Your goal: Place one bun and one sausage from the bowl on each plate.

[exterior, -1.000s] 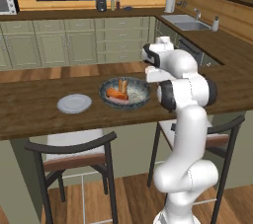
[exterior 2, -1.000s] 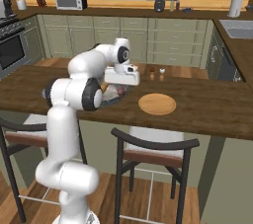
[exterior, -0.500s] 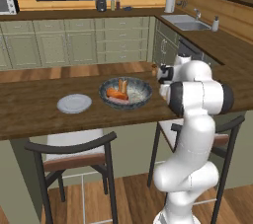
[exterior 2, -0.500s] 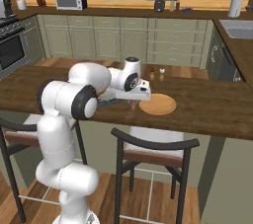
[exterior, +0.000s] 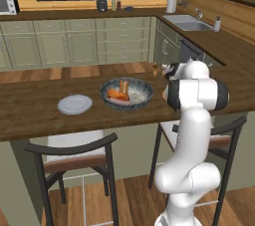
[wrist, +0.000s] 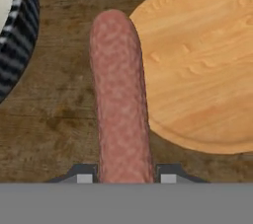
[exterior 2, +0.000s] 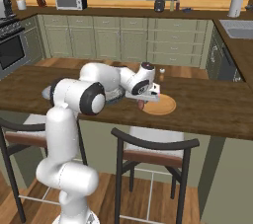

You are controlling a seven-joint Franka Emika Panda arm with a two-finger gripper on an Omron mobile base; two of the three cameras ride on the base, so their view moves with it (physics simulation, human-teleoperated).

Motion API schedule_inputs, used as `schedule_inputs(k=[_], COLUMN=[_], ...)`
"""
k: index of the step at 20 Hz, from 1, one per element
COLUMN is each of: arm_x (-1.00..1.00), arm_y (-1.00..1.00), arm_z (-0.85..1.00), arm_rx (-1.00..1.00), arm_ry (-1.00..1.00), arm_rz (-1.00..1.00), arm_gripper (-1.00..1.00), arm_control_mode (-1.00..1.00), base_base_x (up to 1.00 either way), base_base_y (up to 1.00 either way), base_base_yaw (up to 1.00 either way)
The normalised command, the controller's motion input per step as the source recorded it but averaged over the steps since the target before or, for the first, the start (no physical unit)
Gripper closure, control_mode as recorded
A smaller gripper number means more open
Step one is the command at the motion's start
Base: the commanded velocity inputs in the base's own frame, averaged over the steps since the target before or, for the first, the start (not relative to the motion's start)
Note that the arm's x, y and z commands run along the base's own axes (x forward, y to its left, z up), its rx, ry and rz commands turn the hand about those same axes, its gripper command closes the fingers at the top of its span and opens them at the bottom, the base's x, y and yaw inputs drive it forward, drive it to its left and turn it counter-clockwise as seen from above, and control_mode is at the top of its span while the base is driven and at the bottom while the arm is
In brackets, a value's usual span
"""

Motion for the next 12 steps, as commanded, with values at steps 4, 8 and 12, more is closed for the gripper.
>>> schedule_inputs(k=[4, 8, 12], arm_x=[0.44, 0.14, 0.01], arm_y=[-0.12, 0.00, 0.00], arm_z=[0.15, -0.59, -0.49], arm_rx=[0.02, -0.05, -0.03], arm_ry=[0.05, 0.00, 0.00], arm_rz=[0.00, 0.00, 0.00], arm_gripper=[1.00, 1.00, 1.00], arm_control_mode=[-1.00, -1.00, -1.00], base_base_x=[0.00, 0.00, 0.00], base_base_y=[0.00, 0.00, 0.00], base_base_yaw=[0.00, 0.00, 0.00])
